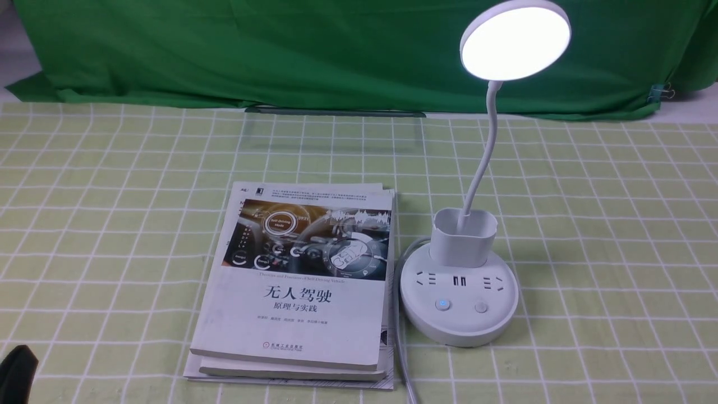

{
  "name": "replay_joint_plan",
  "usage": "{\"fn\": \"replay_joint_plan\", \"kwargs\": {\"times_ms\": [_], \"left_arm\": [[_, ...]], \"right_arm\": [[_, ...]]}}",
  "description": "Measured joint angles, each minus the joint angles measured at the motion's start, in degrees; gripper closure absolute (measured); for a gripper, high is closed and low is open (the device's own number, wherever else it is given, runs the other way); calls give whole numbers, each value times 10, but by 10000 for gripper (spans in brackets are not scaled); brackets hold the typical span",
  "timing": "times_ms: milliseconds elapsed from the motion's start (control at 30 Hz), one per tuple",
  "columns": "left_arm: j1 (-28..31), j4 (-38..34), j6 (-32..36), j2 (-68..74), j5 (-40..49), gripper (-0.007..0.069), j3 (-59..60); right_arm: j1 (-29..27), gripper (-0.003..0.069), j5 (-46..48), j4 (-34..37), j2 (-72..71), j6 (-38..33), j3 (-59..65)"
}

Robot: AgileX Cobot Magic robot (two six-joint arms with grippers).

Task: Turn off the desk lamp on the green coffee tablecloth by hand.
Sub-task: 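Press the power button on the lamp base to turn the lamp off with the right gripper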

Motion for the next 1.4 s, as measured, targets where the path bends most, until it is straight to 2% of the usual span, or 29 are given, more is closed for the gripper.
{"fn": "replay_joint_plan", "kwargs": {"times_ms": [133, 267, 467, 667, 933, 1067, 1400], "left_arm": [[0, 0, 0, 0, 0, 214, 0], [0, 0, 0, 0, 0, 214, 0], [0, 0, 0, 0, 0, 214, 0], [0, 0, 0, 0, 0, 214, 0], [0, 0, 0, 0, 0, 214, 0], [0, 0, 0, 0, 0, 214, 0], [0, 0, 0, 0, 0, 214, 0]], "right_arm": [[36, 564, 120, 0, 104, -123, -128], [56, 564, 257, 0, 232, -190, -237], [60, 564, 382, -6, 432, -215, -332], [78, 615, 400, 0, 569, -220, -366], [218, 615, 398, -18, 775, -217, -474], [266, 615, 393, -35, 861, -206, -545], [289, 615, 389, -39, 982, -204, -652]]}}
